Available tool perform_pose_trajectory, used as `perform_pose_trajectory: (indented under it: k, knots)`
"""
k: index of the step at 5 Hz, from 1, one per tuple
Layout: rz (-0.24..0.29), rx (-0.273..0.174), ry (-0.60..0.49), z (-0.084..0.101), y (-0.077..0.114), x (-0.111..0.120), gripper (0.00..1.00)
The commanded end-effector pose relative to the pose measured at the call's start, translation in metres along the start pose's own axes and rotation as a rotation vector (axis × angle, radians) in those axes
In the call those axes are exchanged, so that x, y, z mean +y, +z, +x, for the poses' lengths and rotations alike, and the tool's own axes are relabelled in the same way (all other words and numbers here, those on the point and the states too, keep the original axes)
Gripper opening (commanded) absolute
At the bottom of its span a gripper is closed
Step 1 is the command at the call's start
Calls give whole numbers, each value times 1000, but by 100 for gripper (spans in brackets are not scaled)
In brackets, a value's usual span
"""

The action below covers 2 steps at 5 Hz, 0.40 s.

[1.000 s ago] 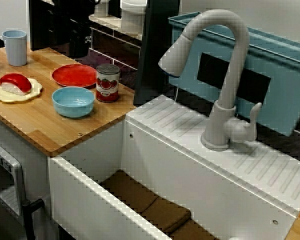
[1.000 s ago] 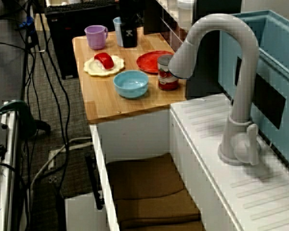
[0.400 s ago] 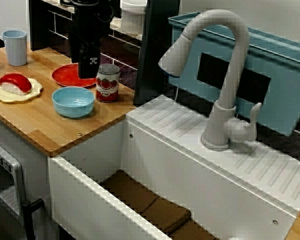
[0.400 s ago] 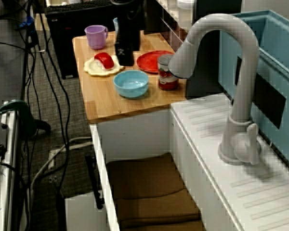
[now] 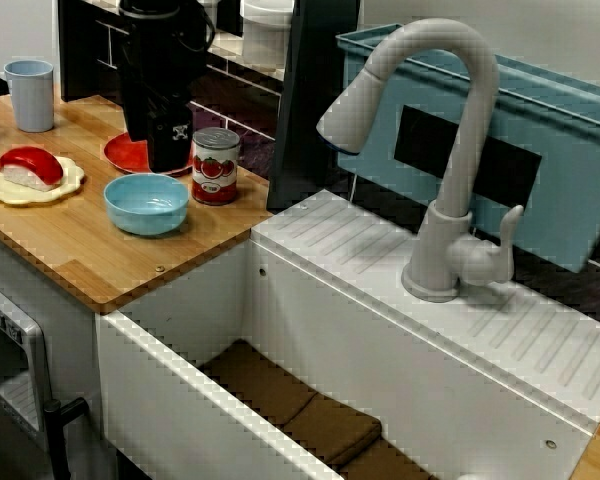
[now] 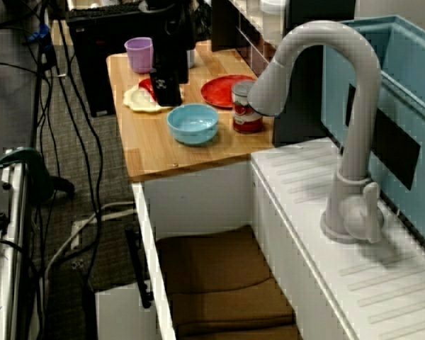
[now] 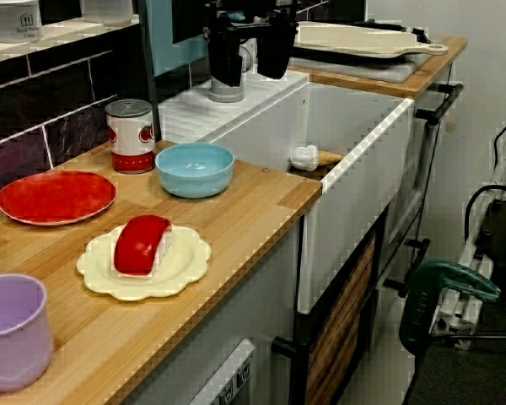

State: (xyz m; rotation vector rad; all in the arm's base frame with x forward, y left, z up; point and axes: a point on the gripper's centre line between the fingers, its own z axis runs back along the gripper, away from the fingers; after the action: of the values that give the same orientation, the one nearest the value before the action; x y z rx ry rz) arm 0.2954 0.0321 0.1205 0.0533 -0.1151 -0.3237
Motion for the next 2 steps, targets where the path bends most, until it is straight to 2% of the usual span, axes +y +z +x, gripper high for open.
perform_pose_trajectory:
  k: [1, 2]
  knots:
    - [60, -85, 70, 4, 4, 7, 100]
    - [96, -136, 163, 0, -9, 11, 100]
